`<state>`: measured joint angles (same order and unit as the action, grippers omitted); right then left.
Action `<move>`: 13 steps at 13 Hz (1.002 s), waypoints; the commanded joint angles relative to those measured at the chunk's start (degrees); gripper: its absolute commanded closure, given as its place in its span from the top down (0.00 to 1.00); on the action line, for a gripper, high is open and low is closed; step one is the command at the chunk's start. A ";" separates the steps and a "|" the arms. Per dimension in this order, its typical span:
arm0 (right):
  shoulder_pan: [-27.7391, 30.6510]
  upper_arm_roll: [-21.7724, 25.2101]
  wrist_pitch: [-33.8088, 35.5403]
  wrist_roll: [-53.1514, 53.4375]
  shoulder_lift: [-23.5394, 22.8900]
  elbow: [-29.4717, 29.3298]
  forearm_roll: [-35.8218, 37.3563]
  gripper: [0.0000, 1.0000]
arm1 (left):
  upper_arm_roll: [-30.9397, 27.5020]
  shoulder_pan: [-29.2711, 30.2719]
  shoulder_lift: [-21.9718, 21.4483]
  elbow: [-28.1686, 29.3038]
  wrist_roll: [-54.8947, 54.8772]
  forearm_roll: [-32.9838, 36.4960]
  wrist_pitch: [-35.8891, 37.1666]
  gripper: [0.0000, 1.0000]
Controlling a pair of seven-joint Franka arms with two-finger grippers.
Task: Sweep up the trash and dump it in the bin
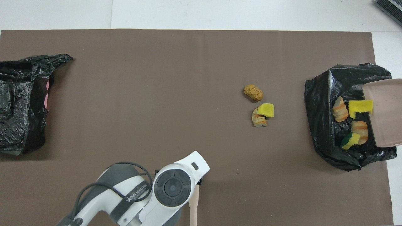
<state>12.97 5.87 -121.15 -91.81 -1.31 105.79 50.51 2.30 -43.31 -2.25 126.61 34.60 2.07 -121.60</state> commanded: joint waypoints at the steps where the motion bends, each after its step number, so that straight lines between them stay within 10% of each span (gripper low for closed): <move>1: -0.58 0.02 2.13 0.05 3.41 0.12 2.14 0.00 | 0.60 6.89 5.14 -10.47 -6.00 4.26 2.34 1.00; 10: -0.58 -12.01 21.83 18.65 10.09 -1.90 -9.34 0.00 | -0.54 26.07 4.89 -33.25 -27.91 4.26 16.80 1.00; 13: -3.29 -13.33 23.23 30.68 9.83 -1.90 -18.32 0.00 | -1.60 29.85 -1.33 -34.32 -33.09 3.38 26.38 1.00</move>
<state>11.05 -6.86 -99.57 -67.16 8.55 104.23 36.17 0.58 -15.22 0.15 92.26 4.20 5.42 -100.44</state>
